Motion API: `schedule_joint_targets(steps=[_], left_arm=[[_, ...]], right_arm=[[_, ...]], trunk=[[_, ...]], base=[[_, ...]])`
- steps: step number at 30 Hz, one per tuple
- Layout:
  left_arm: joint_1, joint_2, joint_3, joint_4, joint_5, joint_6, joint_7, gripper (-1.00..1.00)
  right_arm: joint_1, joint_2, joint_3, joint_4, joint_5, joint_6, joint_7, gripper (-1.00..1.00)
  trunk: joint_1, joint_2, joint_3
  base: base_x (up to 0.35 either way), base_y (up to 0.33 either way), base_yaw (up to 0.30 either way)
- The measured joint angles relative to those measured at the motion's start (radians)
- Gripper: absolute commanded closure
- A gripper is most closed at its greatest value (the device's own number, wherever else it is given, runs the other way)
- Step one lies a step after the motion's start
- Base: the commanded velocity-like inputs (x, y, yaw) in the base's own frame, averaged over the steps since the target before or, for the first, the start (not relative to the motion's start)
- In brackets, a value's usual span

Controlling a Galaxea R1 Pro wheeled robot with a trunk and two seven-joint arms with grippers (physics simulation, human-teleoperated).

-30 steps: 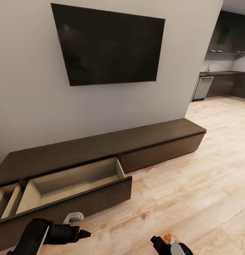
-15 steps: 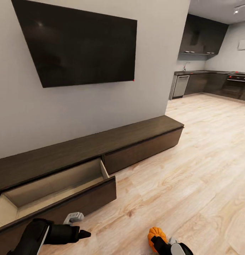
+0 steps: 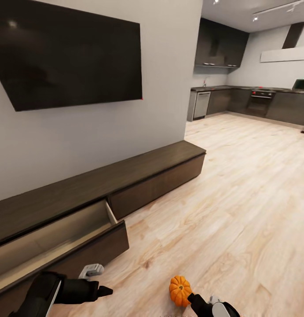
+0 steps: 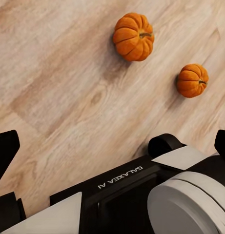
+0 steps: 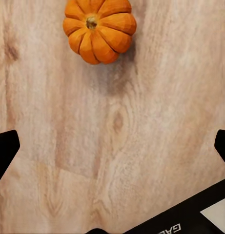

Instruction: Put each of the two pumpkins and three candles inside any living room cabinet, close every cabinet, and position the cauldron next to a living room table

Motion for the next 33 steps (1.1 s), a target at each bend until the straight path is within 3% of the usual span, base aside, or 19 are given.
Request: schedule_joint_targets(steps=[16, 33], left_arm=[[0.000, 0.000, -0.001, 0.000, 0.000, -0.001, 0.000, -1.00], [0.000, 0.001, 0.001, 0.000, 0.000, -0.002, 0.000, -1.00]], right_arm=[[0.000, 0.000, 0.000, 0.001, 0.000, -0.001, 0.001, -1.00], [0.000, 0.000, 0.000, 0.004, -0.001, -0.001, 0.003, -1.00]], trunk=[[0.000, 0.000, -0.013], [0.000, 0.000, -0.028]], base=[[0.000, -0.209, -0.259], [0.044, -0.023, -0.257]])
